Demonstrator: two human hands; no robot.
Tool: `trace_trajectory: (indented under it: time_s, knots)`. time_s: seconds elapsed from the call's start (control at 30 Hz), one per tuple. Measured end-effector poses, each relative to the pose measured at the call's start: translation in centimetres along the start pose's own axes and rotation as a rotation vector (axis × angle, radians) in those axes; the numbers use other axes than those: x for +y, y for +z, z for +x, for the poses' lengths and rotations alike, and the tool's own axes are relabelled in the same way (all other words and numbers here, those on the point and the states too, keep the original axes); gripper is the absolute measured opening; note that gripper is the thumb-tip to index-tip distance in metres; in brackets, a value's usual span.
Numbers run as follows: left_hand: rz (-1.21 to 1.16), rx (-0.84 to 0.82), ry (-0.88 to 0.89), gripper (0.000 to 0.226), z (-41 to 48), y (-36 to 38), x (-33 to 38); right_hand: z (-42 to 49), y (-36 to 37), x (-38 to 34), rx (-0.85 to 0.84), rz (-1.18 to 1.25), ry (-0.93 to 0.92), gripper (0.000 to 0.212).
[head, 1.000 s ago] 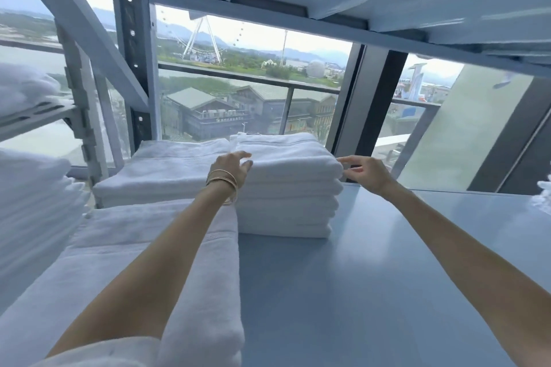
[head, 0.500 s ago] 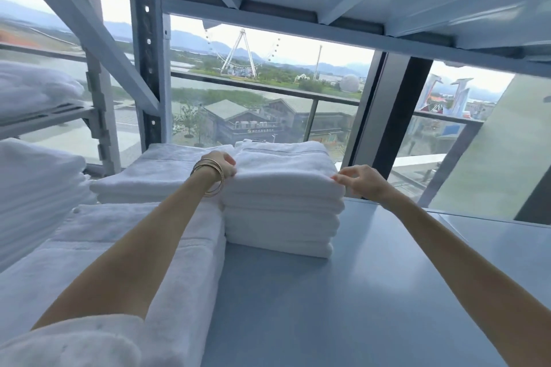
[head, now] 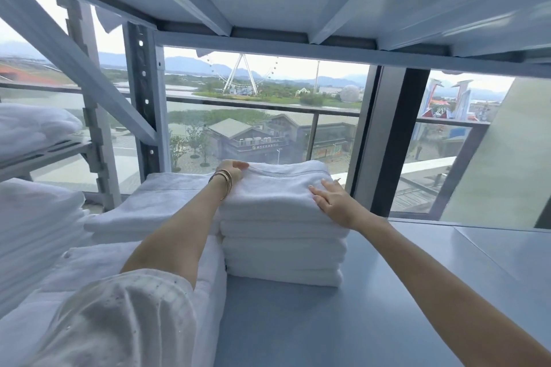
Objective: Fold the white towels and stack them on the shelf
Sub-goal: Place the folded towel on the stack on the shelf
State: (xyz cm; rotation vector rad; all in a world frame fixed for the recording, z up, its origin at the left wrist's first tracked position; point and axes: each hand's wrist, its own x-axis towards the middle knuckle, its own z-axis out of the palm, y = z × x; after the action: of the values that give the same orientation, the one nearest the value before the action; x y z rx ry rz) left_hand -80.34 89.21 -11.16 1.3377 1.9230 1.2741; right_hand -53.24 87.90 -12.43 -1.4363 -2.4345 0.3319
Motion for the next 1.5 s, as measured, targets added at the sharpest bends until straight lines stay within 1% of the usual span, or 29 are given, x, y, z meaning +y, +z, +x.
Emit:
trace_trajectory:
  time_s: [0.07,0.1,0.13,0.2,0.27,0.37,0.43,0.5,0.57,0.63,0.7,0.73,0.8,0.87,0.93,0.97,1.0,1.03,1.07,1.13,1.17,1.2,1.23,1.27,1.3,1.33,1.37,1.43,1.5]
  knots:
    - [0.024,0.144,-0.036,0.045,0.5,0.4,-0.2,-0.1,0.0,0.0,-0.019,-0.023,-0.035,0.045]
    - [0.068,0.179,-0.071,0.042,0.6,0.7,-0.4,-0.2,0.1,0.0,-0.027,-0.033,-0.050,0.046]
    - [0.138,0.167,-0.104,0.039,0.7,1.1,-0.8,-0.2,0.1,0.1,-0.034,-0.040,-0.055,0.046]
    - [0.296,0.085,-0.141,0.037,1.3,1.8,-1.5,0.0,0.0,0.4,-0.057,-0.045,-0.038,0.047]
    - [0.472,0.000,-0.104,0.039,2.0,1.9,-1.6,0.0,-0.3,0.3,-0.090,-0.060,-0.015,0.047]
    - [0.694,-0.069,-0.073,0.046,1.2,1.5,-0.6,-0.1,-1.6,-0.4,-0.161,-0.076,-0.008,0.046]
    - [0.827,-0.060,-0.064,0.044,0.6,1.3,-0.2,0.2,-3.2,-1.0,-0.188,-0.063,0.002,0.044]
    - [0.907,-0.063,0.042,0.044,-1.0,1.4,0.7,0.9,-4.3,-1.7,-0.177,-0.070,-0.003,0.043]
    - [0.896,-0.186,0.218,0.045,-3.7,2.1,2.0,2.0,-4.1,-2.3,-0.182,-0.096,-0.034,0.049]
    - [0.828,-0.352,0.309,0.049,-6.4,3.0,2.7,3.3,-3.2,-3.0,-0.231,-0.181,-0.059,0.055]
    - [0.882,-0.415,0.273,0.054,-7.6,3.0,2.3,5.2,-2.3,-3.1,-0.286,-0.291,-0.071,0.059]
    - [0.920,-0.415,0.203,0.056,-7.9,2.9,1.7,6.1,-2.1,-3.0,-0.315,-0.306,-0.059,0.060]
    - [0.916,-0.372,0.070,0.058,-8.9,2.5,0.8,7.9,-2.0,-2.0,-0.342,-0.282,-0.014,0.058]
    - [0.890,-0.337,0.044,0.061,-10.0,2.3,0.4,9.5,-2.0,-0.4,-0.300,-0.222,0.081,0.056]
    - [0.855,-0.310,0.033,0.063,-10.1,1.8,-0.2,10.3,-2.2,1.0,-0.169,-0.157,0.201,0.052]
    - [0.831,-0.302,0.024,0.063,-9.7,1.2,-0.6,10.2,-2.4,1.6,-0.091,-0.089,0.231,0.050]
    - [0.809,-0.291,0.023,0.067,-9.2,0.4,-1.0,9.7,-2.9,2.0,-0.058,-0.002,0.231,0.049]
    - [0.788,-0.271,0.034,0.075,-8.8,-0.5,-1.3,8.8,-3.5,2.1,-0.052,0.125,0.211,0.050]
    - [0.771,-0.246,0.059,0.084,-8.6,-1.3,-1.5,7.9,-4.3,2.0,-0.055,0.310,0.196,0.053]
    - [0.682,-0.252,0.141,0.096,-8.6,-2.6,-1.6,4.7,-5.6,0.9,-0.139,0.597,0.116,0.068]
    - [0.610,-0.297,0.199,0.103,-8.8,-3.0,-1.5,2.9,-5.8,0.6,-0.193,0.613,0.034,0.079]
    - [0.570,-0.356,0.249,0.112,-9.0,-3.4,-1.4,1.6,-5.6,0.7,-0.225,0.555,-0.045,0.087]
    - [0.591,-0.406,0.285,0.114,-9.2,-3.6,-1.3,0.4,-5.0,1.2,-0.247,0.458,-0.107,0.089]
    - [0.643,-0.433,0.290,0.103,-9.3,-3.7,-1.3,-0.2,-4.2,2.2,-0.259,0.368,-0.148,0.082]
    - [0.689,-0.429,0.258,0.084,-9.4,-3.8,-1.4,-0.8,-3.6,3.0,-0.273,0.345,-0.150,0.072]
    - [0.703,-0.393,0.220,0.063,-9.3,-3.9,-1.5,-1.5,-3.1,3.8,-0.270,0.400,-0.117,0.064]
    - [0.697,-0.349,0.196,0.049,-9.1,-4.3,-1.6,-2.3,-2.9,4.5,-0.249,0.458,-0.092,0.062]
    - [0.665,-0.304,0.158,0.038,-9.0,-5.8,-1.6,-3.7,-3.2,5.8,-0.186,0.486,-0.087,0.067]
    - [0.608,-0.253,0.109,0.041,-9.0,-8.1,-1.8,-5.3,-3.6,6.5,-0.183,0.544,-0.085,0.069]
